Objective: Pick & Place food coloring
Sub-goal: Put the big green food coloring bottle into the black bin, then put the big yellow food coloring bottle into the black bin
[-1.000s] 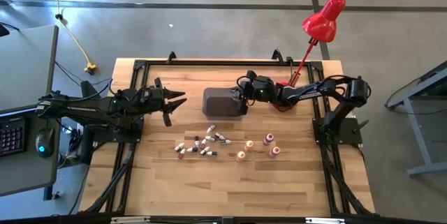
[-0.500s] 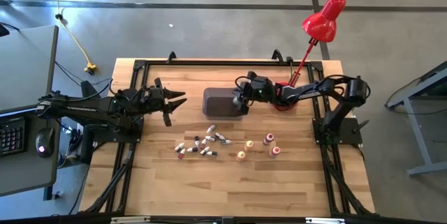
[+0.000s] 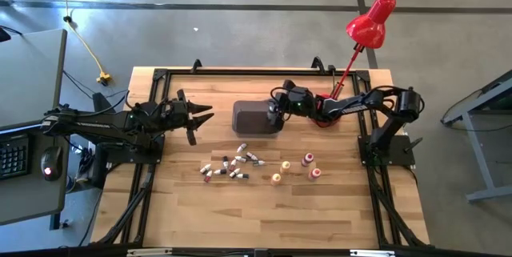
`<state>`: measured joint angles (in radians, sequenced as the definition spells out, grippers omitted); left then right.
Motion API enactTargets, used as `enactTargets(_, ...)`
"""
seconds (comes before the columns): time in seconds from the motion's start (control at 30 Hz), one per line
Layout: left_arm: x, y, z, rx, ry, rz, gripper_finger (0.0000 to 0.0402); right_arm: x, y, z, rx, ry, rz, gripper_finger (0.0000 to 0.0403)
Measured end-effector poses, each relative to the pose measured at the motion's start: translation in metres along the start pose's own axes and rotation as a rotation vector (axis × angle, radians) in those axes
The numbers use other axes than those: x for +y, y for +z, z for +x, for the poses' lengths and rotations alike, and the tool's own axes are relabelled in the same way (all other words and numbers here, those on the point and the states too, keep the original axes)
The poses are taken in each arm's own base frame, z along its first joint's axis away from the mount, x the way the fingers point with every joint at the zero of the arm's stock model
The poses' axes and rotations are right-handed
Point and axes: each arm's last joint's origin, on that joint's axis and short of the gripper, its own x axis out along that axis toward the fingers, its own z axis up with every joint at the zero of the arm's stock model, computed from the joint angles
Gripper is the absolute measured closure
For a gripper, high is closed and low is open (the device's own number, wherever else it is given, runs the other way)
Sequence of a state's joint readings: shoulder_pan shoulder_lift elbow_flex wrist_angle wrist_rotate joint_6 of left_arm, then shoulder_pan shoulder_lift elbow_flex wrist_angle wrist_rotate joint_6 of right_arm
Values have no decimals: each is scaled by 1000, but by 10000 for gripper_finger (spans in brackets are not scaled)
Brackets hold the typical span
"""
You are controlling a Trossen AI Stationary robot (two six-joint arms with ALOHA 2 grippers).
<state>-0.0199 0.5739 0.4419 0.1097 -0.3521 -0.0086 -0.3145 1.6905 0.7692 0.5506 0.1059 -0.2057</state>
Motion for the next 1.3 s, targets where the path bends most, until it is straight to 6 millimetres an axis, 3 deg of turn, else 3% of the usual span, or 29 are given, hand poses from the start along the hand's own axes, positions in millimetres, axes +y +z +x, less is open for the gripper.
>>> enactTargets(0.5,0,0,0,0,0,-1,291,-5,19,-13,-82,-8,12,376)
enactTargets(0.73,0,0,0,2,-1,-16,291,-4,44,-41,-160,171,46,340)
enactTargets(1.07,0,0,0,4,-1,-25,291,51,67,-105,-102,472,-23,310)
enactTargets(1.3,0,0,0,4,-2,-26,291,90,55,-117,16,640,-85,289)
